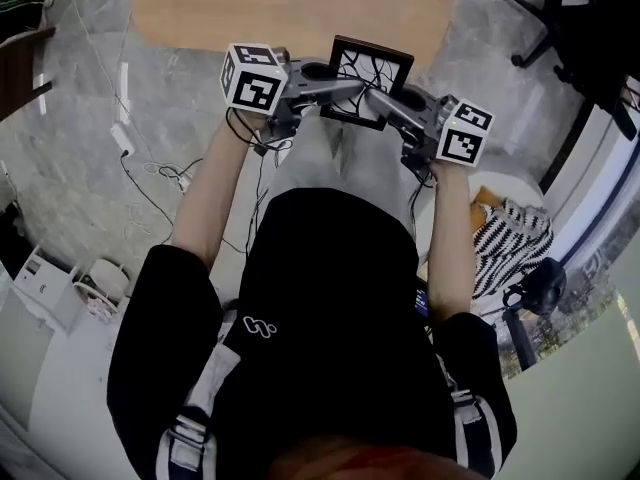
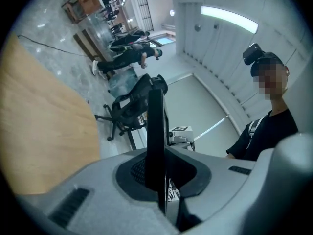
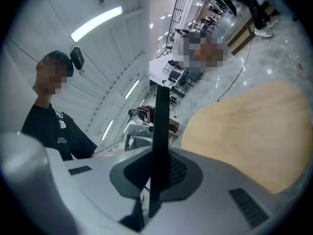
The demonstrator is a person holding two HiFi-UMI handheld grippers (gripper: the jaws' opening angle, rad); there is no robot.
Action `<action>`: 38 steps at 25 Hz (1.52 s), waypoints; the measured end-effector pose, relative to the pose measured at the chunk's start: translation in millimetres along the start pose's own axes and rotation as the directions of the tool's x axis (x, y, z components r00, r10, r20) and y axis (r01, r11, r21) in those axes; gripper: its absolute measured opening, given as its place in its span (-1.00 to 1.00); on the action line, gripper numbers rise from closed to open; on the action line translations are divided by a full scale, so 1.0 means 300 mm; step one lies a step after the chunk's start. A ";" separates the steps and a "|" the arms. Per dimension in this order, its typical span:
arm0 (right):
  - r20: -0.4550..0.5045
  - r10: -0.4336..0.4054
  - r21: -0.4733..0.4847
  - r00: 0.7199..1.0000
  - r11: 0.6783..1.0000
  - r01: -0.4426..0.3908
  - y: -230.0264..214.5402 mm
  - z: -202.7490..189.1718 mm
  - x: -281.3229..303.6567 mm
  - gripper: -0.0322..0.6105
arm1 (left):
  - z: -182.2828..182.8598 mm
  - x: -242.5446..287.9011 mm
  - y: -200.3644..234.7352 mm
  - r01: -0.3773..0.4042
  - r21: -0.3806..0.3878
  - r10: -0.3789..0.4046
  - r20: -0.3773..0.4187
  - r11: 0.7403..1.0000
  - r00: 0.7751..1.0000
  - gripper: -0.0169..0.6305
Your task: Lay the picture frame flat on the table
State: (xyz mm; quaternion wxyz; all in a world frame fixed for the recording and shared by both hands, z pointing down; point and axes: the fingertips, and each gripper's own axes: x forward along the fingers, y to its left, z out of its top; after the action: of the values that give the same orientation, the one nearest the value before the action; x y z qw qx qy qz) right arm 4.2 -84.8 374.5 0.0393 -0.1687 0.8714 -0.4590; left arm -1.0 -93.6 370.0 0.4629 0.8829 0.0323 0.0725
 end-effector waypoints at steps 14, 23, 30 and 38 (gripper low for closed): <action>0.062 -0.055 0.311 0.997 0.950 0.033 -0.912 -0.191 0.025 -0.82 | -0.183 0.217 0.904 0.018 -0.263 -0.052 -0.122 0.965 0.991 -0.85; 0.158 -0.148 0.352 0.976 0.932 0.085 -1.125 -0.180 0.006 -0.84 | -0.216 0.157 1.162 -0.150 -0.237 0.138 -0.064 0.960 0.988 -0.51; 0.070 -0.279 0.365 0.958 0.901 0.235 -1.366 -0.153 0.045 -0.84 | -0.261 0.010 1.271 -0.399 -0.242 0.399 -0.050 0.884 0.915 -0.87; -0.085 -0.429 0.395 0.899 0.814 0.426 -1.555 -0.196 0.130 -0.84 | -0.304 0.001 1.264 -0.416 -0.237 0.413 -0.066 0.878 0.908 -0.92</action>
State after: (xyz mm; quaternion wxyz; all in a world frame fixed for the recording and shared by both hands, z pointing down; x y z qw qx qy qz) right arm 74.7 -294.8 791.3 -0.0274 -0.3499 0.6970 -0.6253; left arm -18.8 -235.5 732.8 0.5418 0.8048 -0.1635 0.1791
